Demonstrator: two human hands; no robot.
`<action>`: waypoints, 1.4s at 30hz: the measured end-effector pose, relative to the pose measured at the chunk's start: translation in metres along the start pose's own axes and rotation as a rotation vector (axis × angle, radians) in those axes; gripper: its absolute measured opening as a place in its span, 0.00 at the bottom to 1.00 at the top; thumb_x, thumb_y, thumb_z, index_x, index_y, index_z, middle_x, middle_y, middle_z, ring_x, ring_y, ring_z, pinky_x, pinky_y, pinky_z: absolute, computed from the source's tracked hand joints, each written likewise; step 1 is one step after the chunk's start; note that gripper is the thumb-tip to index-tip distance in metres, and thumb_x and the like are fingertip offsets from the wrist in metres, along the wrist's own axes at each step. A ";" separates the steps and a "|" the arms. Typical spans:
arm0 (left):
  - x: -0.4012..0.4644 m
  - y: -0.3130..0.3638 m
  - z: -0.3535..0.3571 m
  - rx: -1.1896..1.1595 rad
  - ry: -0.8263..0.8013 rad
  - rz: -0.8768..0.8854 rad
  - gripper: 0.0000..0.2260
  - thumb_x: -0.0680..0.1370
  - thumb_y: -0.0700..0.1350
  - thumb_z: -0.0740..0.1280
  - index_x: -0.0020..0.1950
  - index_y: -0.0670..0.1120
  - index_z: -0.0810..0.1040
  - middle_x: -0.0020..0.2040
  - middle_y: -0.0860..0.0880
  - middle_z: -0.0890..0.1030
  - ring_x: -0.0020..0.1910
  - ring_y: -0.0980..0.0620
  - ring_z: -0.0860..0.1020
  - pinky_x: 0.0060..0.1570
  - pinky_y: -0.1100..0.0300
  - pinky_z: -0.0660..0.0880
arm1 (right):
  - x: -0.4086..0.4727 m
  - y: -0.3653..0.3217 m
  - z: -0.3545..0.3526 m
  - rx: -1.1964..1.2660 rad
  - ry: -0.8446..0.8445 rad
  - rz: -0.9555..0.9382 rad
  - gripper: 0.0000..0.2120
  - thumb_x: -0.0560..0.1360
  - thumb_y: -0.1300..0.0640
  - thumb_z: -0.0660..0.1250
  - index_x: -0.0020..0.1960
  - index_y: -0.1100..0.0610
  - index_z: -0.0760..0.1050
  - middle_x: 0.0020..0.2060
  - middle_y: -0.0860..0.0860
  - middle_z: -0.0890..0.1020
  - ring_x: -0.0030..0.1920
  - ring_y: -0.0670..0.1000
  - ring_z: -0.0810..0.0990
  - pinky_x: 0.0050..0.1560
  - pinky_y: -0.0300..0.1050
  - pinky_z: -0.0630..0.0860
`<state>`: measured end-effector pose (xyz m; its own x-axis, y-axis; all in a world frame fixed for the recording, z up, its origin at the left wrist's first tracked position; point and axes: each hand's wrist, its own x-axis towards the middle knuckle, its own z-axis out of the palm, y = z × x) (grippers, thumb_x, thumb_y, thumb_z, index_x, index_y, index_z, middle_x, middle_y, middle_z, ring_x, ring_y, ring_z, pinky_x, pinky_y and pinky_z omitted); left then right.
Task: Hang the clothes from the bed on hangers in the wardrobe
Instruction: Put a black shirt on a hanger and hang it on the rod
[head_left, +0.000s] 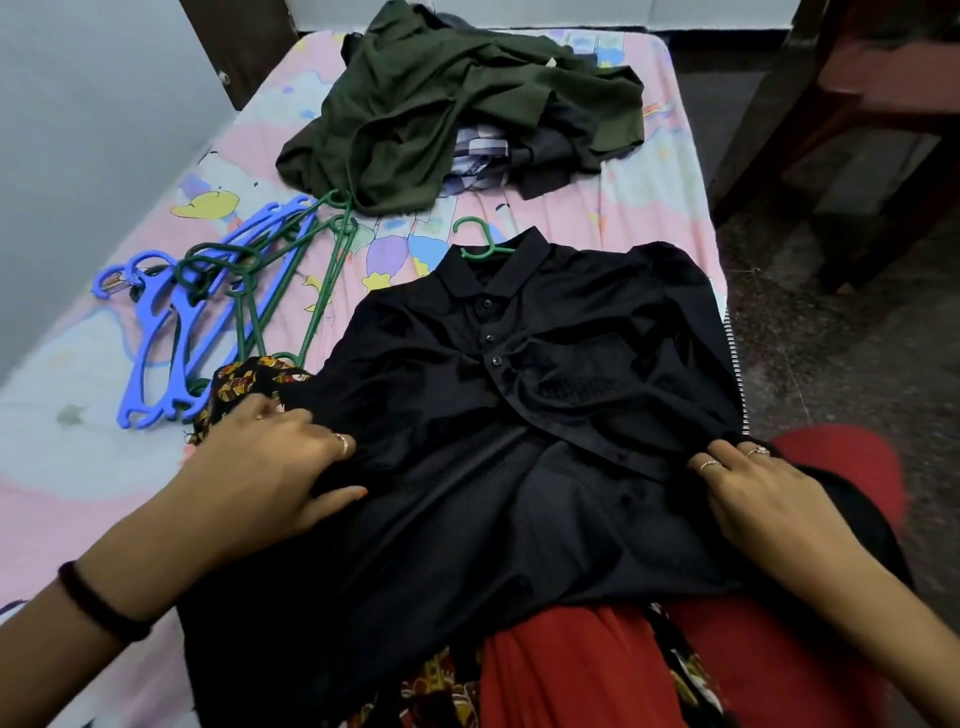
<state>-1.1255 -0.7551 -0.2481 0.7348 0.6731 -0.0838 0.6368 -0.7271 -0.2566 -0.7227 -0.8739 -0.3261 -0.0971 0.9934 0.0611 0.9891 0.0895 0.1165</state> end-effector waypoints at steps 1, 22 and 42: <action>-0.003 -0.006 -0.004 0.023 -0.009 -0.018 0.21 0.71 0.65 0.56 0.35 0.52 0.78 0.28 0.52 0.77 0.30 0.48 0.78 0.38 0.52 0.74 | 0.000 0.000 -0.002 0.002 -0.009 0.021 0.15 0.58 0.65 0.79 0.42 0.57 0.79 0.34 0.51 0.75 0.33 0.55 0.78 0.26 0.48 0.74; 0.081 0.046 -0.077 -0.673 0.232 -0.212 0.09 0.75 0.54 0.66 0.42 0.53 0.68 0.28 0.56 0.73 0.31 0.55 0.70 0.37 0.52 0.71 | 0.076 -0.030 -0.120 1.110 0.008 0.164 0.06 0.76 0.59 0.68 0.40 0.55 0.78 0.32 0.50 0.82 0.34 0.43 0.75 0.39 0.39 0.71; 0.109 0.105 -0.055 -1.801 -0.137 -0.419 0.04 0.74 0.43 0.71 0.47 0.45 0.79 0.35 0.53 0.78 0.34 0.58 0.75 0.39 0.67 0.73 | 0.065 -0.044 -0.074 2.289 -0.381 0.526 0.18 0.69 0.74 0.63 0.57 0.67 0.77 0.46 0.59 0.84 0.43 0.51 0.85 0.43 0.40 0.81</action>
<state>-0.9655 -0.7653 -0.2316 0.5197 0.7628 -0.3848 0.2664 0.2833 0.9213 -0.7811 -0.8189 -0.2538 -0.1435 0.8901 -0.4326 -0.5646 -0.4326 -0.7029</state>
